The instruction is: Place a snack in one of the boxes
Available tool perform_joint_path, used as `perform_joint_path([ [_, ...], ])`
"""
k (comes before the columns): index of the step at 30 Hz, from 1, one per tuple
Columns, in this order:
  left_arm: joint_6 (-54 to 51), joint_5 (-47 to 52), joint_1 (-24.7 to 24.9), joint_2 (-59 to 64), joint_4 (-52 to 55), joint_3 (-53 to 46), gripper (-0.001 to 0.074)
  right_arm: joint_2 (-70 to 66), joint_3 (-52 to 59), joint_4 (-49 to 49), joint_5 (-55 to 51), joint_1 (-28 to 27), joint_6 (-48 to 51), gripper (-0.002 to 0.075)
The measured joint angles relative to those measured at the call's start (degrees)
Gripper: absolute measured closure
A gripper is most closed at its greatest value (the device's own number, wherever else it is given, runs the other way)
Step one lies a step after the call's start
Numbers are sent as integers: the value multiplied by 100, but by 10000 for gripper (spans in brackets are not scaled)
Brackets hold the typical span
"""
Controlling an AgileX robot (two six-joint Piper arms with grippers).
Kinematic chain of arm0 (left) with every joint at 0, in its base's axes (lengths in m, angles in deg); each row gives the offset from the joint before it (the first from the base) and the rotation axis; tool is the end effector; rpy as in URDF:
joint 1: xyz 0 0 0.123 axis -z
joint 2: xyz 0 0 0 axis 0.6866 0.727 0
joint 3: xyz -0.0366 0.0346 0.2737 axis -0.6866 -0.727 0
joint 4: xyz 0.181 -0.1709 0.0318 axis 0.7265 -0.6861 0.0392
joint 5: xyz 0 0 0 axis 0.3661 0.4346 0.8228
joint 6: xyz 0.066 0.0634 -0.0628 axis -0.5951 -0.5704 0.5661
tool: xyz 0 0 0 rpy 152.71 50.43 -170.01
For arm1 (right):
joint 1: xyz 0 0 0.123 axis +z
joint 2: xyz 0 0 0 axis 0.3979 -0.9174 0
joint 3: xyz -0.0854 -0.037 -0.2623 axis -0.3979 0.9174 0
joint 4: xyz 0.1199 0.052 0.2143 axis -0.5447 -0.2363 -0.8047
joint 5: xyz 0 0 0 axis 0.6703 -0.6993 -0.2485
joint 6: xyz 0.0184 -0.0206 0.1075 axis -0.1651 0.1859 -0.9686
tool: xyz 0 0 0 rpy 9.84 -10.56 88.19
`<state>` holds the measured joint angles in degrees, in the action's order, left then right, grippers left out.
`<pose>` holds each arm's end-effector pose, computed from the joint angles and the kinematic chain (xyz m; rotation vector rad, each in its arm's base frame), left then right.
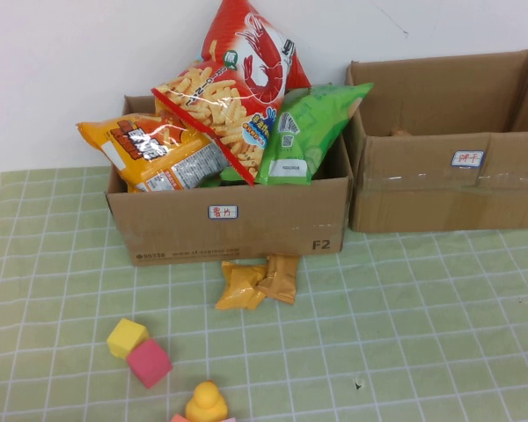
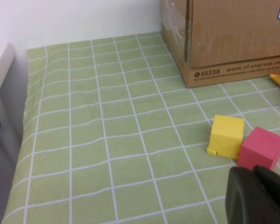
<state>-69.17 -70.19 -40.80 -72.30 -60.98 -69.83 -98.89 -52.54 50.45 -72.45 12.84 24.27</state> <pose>0.0787 -0.0069 0.1739 0.0331 1.8144 -0.0831 0.0941 0.0322 0.2586 -0.4692 1.9876 0.1212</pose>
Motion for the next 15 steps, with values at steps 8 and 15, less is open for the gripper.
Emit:
perform_joint_path([
  [8, 0, 0, 0, 0, 0, 0, 737, 895, 289, -840, 460, -1169, 636, 728],
  [15, 0, 0, 0, 0, 0, 0, 737, 1506, 1278, -1276, 2006, -2829, 1418, 728],
])
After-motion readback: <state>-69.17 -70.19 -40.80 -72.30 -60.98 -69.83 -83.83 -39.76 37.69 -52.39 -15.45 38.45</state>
